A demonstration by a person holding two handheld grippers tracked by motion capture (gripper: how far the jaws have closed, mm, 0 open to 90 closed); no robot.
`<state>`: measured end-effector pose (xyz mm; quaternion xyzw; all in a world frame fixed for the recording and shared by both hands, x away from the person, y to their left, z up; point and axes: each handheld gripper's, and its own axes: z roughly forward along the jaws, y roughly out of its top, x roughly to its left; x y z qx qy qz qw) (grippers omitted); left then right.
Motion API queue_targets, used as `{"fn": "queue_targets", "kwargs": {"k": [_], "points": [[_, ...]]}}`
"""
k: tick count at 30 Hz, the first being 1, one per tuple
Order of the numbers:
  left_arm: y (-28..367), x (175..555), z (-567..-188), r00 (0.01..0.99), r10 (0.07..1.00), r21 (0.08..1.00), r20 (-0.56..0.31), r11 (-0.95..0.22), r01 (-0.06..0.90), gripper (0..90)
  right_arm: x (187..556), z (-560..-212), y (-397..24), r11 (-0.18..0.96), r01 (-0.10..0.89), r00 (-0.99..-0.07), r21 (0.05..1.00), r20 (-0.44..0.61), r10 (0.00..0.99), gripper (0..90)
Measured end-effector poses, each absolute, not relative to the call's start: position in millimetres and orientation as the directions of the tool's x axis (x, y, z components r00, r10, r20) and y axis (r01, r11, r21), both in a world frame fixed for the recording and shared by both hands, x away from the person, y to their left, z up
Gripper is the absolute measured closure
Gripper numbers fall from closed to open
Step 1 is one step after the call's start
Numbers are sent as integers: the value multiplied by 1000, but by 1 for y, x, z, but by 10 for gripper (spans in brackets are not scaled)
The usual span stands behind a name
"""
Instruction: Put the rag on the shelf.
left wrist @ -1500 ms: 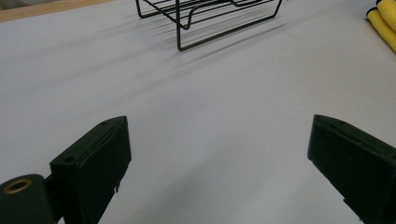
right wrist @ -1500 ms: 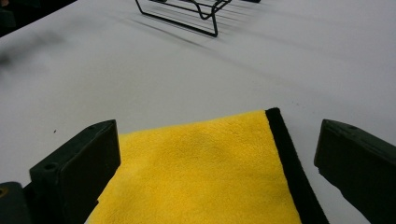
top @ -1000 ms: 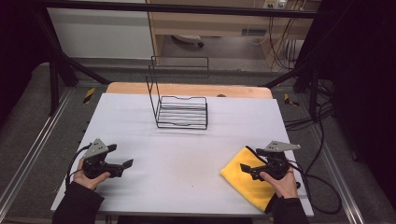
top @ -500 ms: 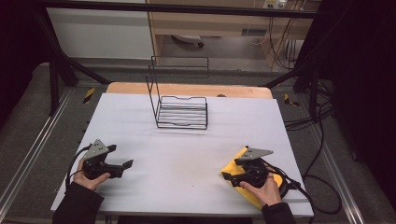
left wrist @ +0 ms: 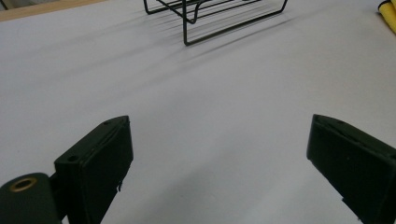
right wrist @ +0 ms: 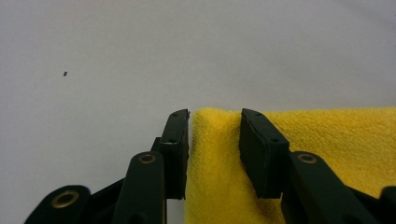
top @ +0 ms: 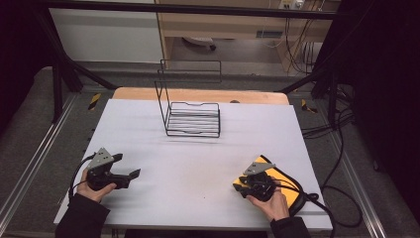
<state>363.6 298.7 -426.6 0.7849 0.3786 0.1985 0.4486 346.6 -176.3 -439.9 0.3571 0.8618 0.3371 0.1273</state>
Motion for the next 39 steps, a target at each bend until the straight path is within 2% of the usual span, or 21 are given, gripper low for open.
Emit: {"fn": "queue_targets", "kwargs": {"k": [7, 10, 13, 26, 34, 39], "points": [[299, 363, -426, 633, 773, 857, -24, -311, 412, 70, 342, -443, -174, 555, 484, -717, 677, -57, 695, 728], [300, 363, -426, 629, 777, 858, -30, -303, 416, 70, 343, -442, -175, 549, 494, -714, 674, -45, 699, 797], [300, 363, -426, 631, 775, 858, -27, -306, 413, 71, 345, -440, -177, 543, 498, -717, 676, -30, 696, 826], [300, 364, -426, 627, 779, 857, -28, -304, 416, 72, 356, -418, -178, 413, 520, -702, 748, 99, 706, 840], [300, 363, -425, 624, 781, 858, -27, -302, 416, 72, 372, -410, -145, 356, 524, -703, 774, 157, 693, 839], [301, 364, -426, 621, 784, 857, -27, -301, 418, 72, 386, -414, -119, 361, 532, -705, 766, 166, 689, 839]]}}
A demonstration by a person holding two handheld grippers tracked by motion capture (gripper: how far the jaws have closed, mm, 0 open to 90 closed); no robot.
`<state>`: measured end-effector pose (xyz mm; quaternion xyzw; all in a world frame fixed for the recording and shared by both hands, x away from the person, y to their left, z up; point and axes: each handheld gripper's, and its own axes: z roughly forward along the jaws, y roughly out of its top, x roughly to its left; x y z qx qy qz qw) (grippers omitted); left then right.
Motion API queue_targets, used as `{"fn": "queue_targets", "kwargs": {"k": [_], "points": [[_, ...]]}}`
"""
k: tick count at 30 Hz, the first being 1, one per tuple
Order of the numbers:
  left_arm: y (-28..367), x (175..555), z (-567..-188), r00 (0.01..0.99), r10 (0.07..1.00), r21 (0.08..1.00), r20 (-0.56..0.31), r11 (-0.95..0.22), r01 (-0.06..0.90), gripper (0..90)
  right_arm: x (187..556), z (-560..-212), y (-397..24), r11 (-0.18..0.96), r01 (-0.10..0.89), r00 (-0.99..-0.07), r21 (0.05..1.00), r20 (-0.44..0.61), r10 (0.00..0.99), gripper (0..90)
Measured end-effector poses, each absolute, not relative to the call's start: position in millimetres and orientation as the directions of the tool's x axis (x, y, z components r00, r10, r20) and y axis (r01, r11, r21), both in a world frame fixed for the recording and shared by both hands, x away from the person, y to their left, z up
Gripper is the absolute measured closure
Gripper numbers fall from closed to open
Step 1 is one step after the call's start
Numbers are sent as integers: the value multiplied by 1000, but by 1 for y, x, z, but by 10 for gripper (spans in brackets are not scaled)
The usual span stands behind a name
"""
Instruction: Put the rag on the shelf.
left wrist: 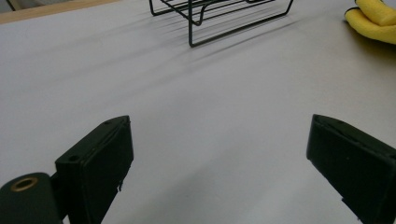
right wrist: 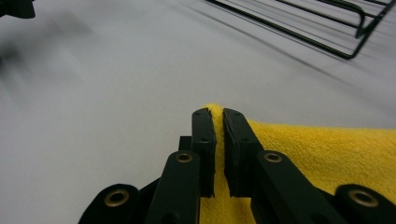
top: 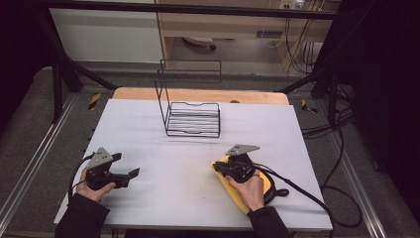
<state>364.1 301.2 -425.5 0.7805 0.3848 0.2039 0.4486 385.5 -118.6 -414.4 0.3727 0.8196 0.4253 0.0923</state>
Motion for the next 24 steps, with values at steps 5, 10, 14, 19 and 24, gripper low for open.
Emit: {"fn": "queue_targets", "kwargs": {"k": [5, 10, 14, 19, 24], "points": [[301, 364, -426, 620, 784, 857, -27, -301, 418, 71, 398, -418, -96, 344, 535, -706, 771, 186, 683, 838], [301, 364, -426, 620, 784, 855, -24, -305, 419, 71, 407, -423, -80, 341, 536, -704, 772, 187, 685, 837], [300, 365, -426, 620, 784, 854, -27, -303, 422, 71, 412, -428, -70, 355, 529, -716, 770, 181, 674, 834], [299, 365, -427, 623, 782, 852, -26, -308, 423, 70, 416, -436, -62, 386, 521, -727, 761, 158, 668, 792], [299, 365, -428, 624, 781, 847, -26, -314, 428, 69, 416, -437, -61, 365, 509, -731, 779, 169, 661, 580]]}}
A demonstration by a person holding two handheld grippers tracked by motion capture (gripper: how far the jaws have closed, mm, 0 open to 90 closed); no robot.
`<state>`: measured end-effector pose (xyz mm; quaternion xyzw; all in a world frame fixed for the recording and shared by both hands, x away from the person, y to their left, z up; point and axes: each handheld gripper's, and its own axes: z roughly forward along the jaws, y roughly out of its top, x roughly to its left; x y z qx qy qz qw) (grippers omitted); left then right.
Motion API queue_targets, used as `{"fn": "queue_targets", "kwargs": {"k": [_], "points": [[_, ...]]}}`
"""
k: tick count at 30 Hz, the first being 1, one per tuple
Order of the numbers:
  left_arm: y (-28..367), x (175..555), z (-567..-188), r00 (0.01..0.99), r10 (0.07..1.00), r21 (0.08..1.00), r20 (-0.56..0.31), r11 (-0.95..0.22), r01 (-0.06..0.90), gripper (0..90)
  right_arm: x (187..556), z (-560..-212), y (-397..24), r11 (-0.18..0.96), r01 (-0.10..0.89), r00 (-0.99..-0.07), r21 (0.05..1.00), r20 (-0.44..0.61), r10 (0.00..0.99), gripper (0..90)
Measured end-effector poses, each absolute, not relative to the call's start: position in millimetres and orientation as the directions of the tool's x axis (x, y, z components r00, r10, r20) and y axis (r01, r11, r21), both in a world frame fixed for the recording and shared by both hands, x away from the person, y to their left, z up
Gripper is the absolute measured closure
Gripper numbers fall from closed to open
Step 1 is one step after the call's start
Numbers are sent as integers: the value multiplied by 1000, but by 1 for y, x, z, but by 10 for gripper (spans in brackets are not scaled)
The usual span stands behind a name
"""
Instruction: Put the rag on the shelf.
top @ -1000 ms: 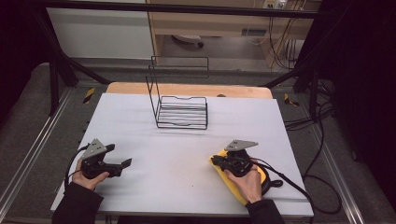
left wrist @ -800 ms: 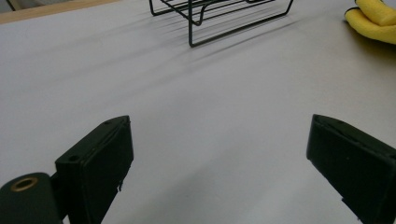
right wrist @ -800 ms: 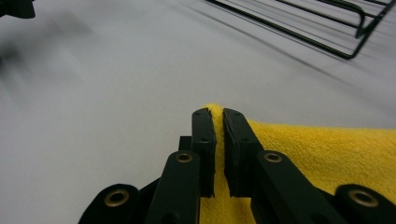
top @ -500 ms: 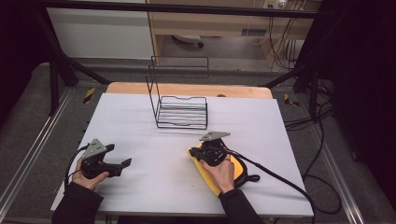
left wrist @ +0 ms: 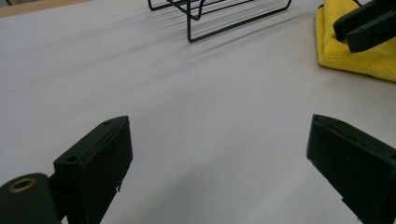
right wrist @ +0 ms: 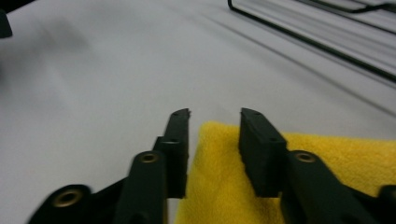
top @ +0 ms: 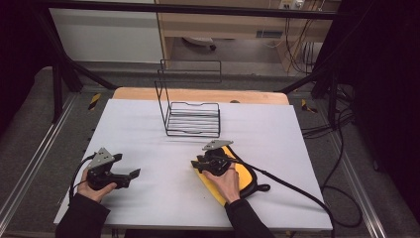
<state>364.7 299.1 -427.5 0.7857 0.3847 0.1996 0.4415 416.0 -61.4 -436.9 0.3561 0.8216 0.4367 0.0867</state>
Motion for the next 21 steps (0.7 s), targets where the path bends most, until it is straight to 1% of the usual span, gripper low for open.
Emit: {"fn": "queue_targets", "kwargs": {"k": [2, 3, 6, 7, 8, 12, 15, 18, 21], "points": [[299, 365, -428, 624, 781, 847, -27, -313, 429, 68, 416, -431, -64, 355, 492, -735, 795, 160, 659, 445], [298, 365, -428, 623, 781, 847, -26, -314, 429, 67, 416, -426, -66, 353, 484, -734, 801, 152, 662, 394], [296, 364, -427, 617, 786, 846, -29, -310, 434, 67, 414, -413, -75, 373, 461, -740, 805, 117, 662, 247], [296, 364, -427, 617, 786, 846, -29, -310, 434, 67, 414, -413, -75, 373, 461, -740, 805, 117, 662, 247], [294, 364, -427, 618, 785, 844, -27, -313, 435, 67, 413, -406, -83, 379, 448, -739, 810, 97, 666, 177], [288, 365, -426, 620, 783, 835, -42, -314, 453, 67, 409, -397, -103, 381, 444, -738, 811, 90, 669, 122], [282, 365, -426, 621, 783, 827, -40, -323, 460, 67, 407, -397, -119, 407, 451, -732, 795, 69, 677, 110], [273, 364, -424, 623, 781, 825, -52, -318, 468, 67, 404, -402, -136, 426, 470, -721, 773, 57, 691, 114], [259, 363, -421, 629, 776, 820, -53, -326, 471, 74, 402, -410, -154, 418, 494, -701, 763, 65, 710, 159]]}}
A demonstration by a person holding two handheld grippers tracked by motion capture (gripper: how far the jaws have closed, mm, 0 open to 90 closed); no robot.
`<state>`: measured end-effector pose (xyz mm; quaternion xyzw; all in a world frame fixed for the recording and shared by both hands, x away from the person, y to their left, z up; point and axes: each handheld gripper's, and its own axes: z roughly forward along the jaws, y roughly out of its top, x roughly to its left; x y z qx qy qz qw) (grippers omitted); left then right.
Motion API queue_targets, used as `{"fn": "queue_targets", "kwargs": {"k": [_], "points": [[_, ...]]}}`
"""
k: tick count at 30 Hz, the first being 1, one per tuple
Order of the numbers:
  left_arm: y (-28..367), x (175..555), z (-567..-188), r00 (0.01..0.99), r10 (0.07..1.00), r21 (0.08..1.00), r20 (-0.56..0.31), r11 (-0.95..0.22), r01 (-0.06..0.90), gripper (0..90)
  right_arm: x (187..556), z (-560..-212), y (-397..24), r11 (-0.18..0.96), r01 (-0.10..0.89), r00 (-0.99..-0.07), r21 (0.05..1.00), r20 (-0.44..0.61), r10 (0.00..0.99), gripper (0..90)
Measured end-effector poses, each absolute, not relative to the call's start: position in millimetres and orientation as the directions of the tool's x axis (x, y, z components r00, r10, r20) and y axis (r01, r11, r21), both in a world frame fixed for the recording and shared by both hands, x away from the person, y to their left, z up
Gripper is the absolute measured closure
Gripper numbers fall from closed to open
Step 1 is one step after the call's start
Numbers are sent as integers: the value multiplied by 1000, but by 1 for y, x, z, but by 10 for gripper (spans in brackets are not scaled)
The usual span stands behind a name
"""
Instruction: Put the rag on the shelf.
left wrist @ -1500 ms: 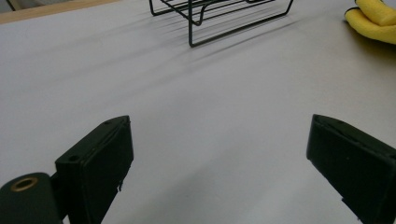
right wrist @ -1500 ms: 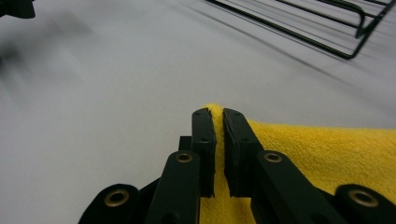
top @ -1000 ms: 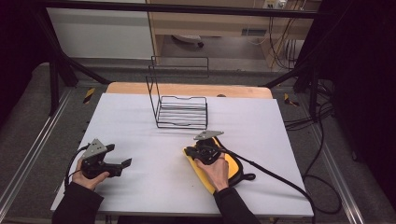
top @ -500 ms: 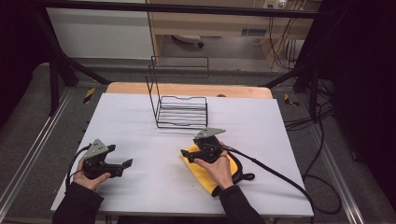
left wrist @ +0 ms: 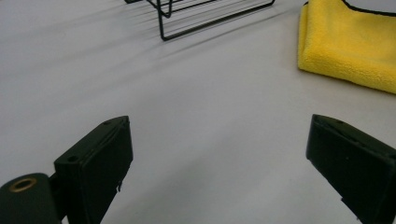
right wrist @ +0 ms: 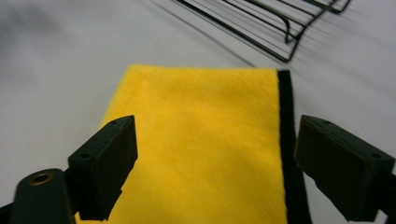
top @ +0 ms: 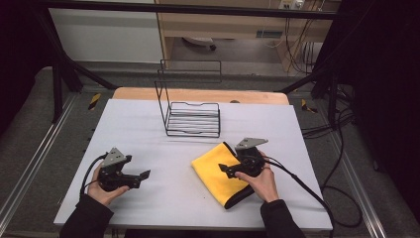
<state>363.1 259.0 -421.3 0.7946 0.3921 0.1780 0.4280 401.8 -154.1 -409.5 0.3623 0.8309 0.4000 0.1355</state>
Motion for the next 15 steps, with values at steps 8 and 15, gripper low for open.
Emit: {"fn": "queue_targets", "kwargs": {"k": [8, 15], "points": [[207, 364, -420, 673, 739, 794, -22, -396, 461, 105, 392, -428, -196, 410, 569, -666, 713, 107, 738, 303], [157, 359, -420, 711, 702, 793, -43, -409, 452, 159, 385, -441, -219, 394, 626, -637, 673, 149, 757, 414]]}}
